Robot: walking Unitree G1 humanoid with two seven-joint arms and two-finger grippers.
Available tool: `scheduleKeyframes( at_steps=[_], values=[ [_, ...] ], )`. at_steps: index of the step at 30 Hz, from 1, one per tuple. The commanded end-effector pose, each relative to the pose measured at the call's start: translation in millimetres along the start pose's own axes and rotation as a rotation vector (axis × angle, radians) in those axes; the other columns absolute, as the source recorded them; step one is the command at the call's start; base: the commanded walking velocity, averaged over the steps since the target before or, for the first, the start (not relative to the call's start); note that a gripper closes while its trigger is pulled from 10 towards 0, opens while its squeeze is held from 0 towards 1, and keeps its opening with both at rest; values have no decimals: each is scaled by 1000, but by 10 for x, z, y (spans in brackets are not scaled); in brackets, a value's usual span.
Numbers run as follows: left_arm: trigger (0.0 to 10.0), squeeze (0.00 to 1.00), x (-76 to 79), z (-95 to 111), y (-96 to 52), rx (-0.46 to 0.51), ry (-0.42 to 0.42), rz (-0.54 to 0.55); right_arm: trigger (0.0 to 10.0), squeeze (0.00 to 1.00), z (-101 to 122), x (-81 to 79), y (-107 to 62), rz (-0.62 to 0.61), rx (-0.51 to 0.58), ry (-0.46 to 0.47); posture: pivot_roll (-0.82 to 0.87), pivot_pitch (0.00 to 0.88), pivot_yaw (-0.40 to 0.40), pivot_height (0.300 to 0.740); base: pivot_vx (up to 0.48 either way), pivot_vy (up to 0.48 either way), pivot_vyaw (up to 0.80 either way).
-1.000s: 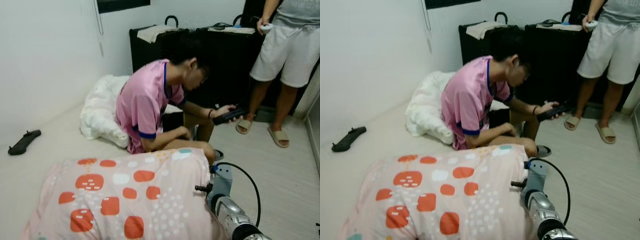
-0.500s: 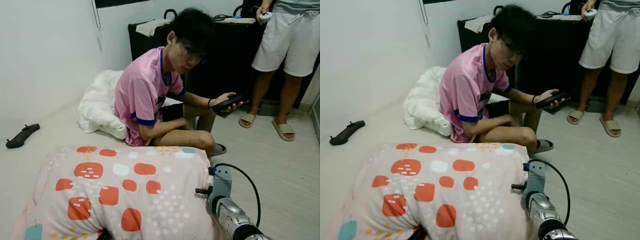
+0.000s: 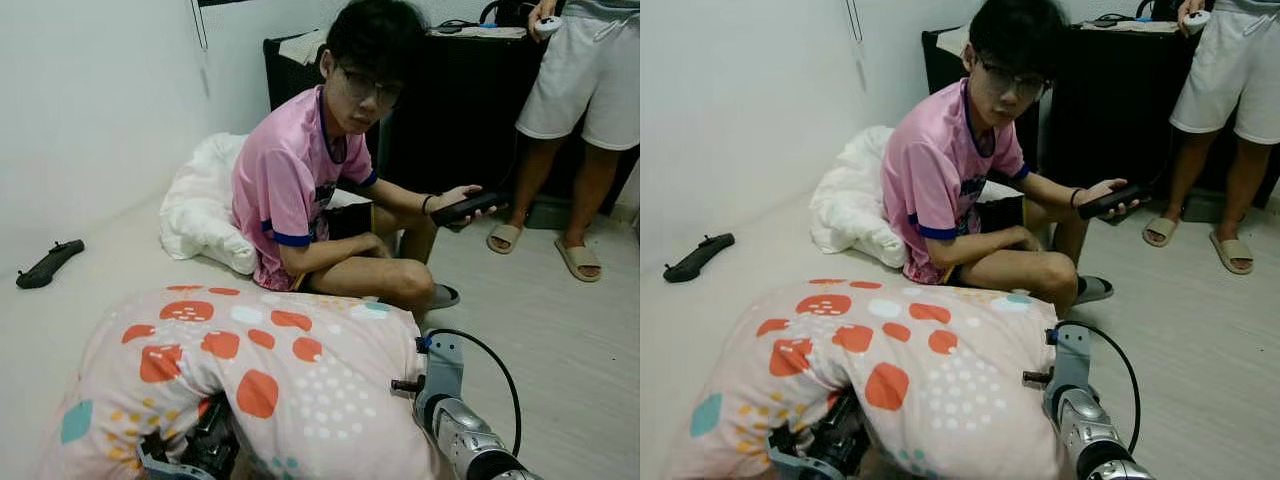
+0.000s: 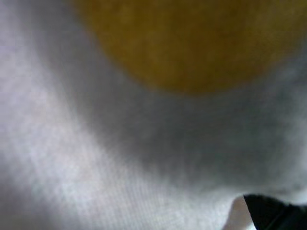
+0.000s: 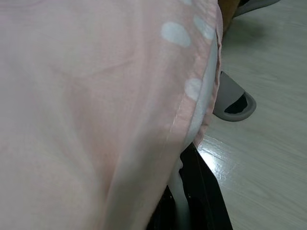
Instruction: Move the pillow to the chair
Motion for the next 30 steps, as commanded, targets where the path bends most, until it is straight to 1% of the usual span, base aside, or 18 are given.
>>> scheduleKeyframes(
  at_steps=[1,6,8,9,10,11,12,13,15,16,17,19,20,22,26,27,30],
  values=[
    [10000,0,126,72,71,27,-3,-73,10000,0,-141,11,-18,-6,-49,-11,-49,136,4,596,0,0,0],
    [10000,0,181,112,107,39,10,-94,10000,0,-141,5,-17,-4,-50,-14,-49,138,3,596,0,0,0],
    [10000,0,266,207,132,49,41,-126,10000,0,-140,-4,-15,-3,-51,-16,-55,138,4,596,0,0,0],
    [10000,0,302,319,105,63,66,-138,10000,0,-141,-5,-15,-3,-52,-17,-56,138,3,596,0,0,0],
    [10000,0,302,319,105,63,66,-138,10000,0,-141,-5,-15,-3,-52,-17,-56,138,3,596,0,0,0],
    [10000,0,332,435,69,78,85,-145,10000,0,-141,-5,-15,-3,-52,-18,-56,140,0,596,0,0,0],
    [10000,0,352,505,38,88,95,-150,10000,0,-141,-4,-15,-4,-52,-19,-56,140,0,596,0,0,0],
    [10000,0,352,505,38,88,95,-150,10000,0,-141,-4,-15,-4,-52,-19,-56,140,0,596,0,0,0],
    [10000,0,430,686,-59,95,102,-183,10000,0,-148,8,-18,-6,-55,-24,-58,138,1,596,0,0,0],
    [10000,0,430,686,-59,95,102,-183,10000,0,-148,8,-18,-6,-55,-24,-58,138,1,596,0,0,0],
    [10000,0,468,697,-82,72,113,-201,10000,0,-150,17,-20,-9,-56,-25,-57,138,1,596,0,0,0],
    [10000,0,491,694,-94,54,121,-212,10000,0,-151,23,-21,-11,-56,-26,-58,138,2,596,0,0,0],
    [10000,0,494,624,-69,30,118,-215,10000,0,-148,25,-21,-12,-56,-26,-57,137,2,596,0,0,0],
    [10000,0,494,624,-69,30,118,-215,10000,0,-148,25,-21,-12,-56,-26,-57,137,2,596,0,0,0],
    [10000,0,445,151,63,-93,58,-227,10000,0,-146,20,-19,-13,-56,-30,-57,135,-1,596,0,0,0],
    [10000,0,437,87,76,-113,50,-227,10000,0,-146,18,-19,-12,-56,-31,-57,135,-1,596,0,0,0],
    [10000,0,388,-212,113,-207,53,-210,10000,0,-141,18,-18,-13,-55,-33,-58,134,-2,596,0,0,0]
  ],
)
Point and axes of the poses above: a point about 5 cm out from each wrist's last joint towards the gripper, its own y axis pointing out of the wrist towards the gripper, its own z axis along the axis of the wrist's last joint, x = y × z, the point moved 3 cm from there along y, pointing out of the wrist towards the gripper, and after that the axes turned 9 degrees about y, right-handed, at the moved point
